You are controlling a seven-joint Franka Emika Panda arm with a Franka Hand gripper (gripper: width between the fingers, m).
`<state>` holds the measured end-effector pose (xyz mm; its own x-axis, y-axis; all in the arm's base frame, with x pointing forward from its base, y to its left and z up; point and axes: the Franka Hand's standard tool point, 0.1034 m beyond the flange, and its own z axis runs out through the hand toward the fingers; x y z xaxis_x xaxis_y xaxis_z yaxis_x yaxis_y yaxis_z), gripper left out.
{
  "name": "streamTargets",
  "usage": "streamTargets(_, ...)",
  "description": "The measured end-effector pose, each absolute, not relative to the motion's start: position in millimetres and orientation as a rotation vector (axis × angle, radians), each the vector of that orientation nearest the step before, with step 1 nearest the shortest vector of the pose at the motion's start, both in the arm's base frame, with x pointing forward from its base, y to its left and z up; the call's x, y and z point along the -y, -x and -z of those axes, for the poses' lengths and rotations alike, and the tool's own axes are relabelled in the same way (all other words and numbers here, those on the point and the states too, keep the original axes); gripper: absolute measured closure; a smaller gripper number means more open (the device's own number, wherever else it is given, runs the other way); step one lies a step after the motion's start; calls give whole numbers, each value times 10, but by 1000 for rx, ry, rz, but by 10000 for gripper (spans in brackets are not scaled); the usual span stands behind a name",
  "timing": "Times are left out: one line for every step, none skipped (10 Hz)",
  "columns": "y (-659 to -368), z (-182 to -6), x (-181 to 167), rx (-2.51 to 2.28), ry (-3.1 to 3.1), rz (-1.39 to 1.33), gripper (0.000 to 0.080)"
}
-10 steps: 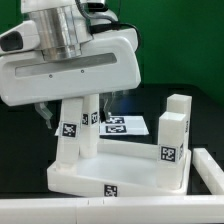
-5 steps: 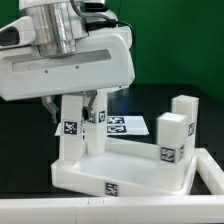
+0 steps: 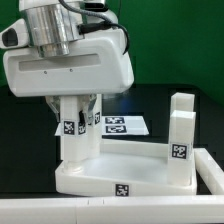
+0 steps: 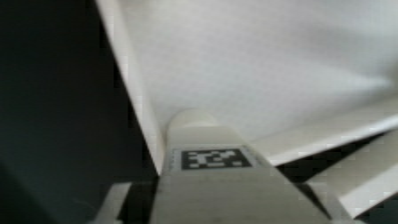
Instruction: Assemble desk
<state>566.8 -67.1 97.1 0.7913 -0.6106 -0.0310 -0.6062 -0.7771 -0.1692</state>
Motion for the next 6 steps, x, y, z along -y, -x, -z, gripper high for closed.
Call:
streamTargets(-5700, -968, 668, -1078, 2756, 32, 511)
streamTargets(-5742, -965, 656, -1280, 2652, 13, 511)
streamTargets(-5800, -963, 647, -1486, 2520, -12, 511)
streamTargets(-5793, -946, 641, -1640, 2371, -43, 511)
streamTargets(-5806, -951, 622, -1735, 2296, -82, 511)
streamTargets(-5814, -949, 613, -1738, 2294, -79, 511)
